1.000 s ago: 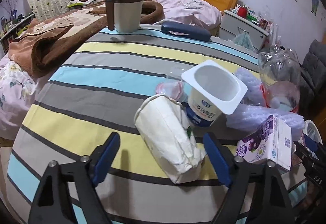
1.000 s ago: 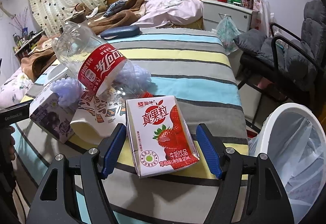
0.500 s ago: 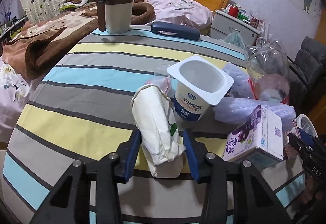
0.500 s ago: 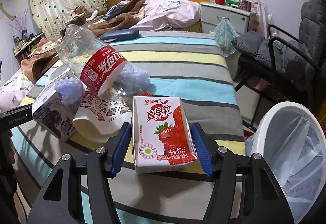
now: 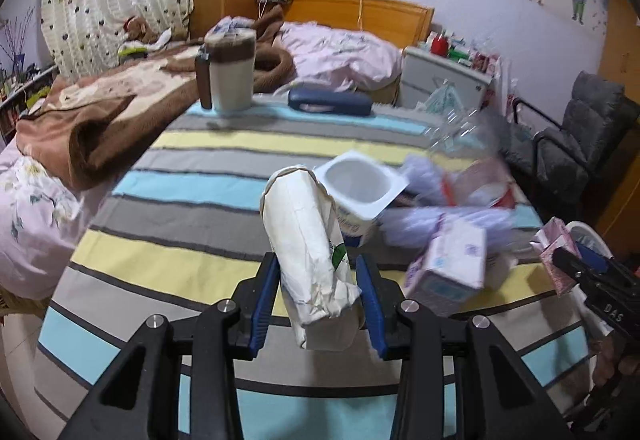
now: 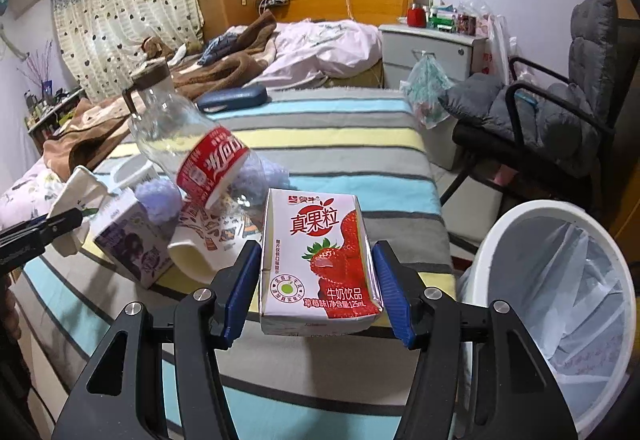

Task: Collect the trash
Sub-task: 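Carry both items over the wastebasket and open both tools to drop them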

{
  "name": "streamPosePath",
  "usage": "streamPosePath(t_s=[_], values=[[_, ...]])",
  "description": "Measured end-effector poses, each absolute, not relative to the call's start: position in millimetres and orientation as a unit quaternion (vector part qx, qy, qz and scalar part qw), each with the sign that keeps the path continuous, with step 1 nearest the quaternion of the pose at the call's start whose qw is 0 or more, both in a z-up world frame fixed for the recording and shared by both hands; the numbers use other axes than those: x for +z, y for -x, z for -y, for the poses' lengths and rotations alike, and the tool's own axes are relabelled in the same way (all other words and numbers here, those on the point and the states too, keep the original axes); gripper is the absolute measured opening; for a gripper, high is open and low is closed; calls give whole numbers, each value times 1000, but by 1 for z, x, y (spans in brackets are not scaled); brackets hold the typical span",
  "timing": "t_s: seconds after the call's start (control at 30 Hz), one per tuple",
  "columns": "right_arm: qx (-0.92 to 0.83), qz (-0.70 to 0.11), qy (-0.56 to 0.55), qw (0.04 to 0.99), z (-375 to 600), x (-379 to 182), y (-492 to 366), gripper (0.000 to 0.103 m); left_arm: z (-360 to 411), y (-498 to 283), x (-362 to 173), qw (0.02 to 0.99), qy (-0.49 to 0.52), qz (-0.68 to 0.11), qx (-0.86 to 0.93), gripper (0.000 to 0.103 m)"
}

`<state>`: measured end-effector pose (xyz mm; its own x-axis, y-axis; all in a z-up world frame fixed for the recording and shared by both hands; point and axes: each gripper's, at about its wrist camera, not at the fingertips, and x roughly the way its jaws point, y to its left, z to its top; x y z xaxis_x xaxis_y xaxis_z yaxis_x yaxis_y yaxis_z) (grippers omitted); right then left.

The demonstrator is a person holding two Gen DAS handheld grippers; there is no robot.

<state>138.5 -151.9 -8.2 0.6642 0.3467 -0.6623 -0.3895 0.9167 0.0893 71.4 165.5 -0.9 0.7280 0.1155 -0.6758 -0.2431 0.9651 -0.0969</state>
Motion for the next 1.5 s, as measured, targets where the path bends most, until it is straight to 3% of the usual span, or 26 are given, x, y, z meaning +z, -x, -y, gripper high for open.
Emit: streamPosePath(t_s=[0.67,1.5], values=[[116,-308,-2,944,216,23,-116,59,-54,-75,53,954,32,-294,-45,42],[-18,-376,-14,926,325,-15,-124,59,136,-139,7,895,-27,-378,-237,43]])
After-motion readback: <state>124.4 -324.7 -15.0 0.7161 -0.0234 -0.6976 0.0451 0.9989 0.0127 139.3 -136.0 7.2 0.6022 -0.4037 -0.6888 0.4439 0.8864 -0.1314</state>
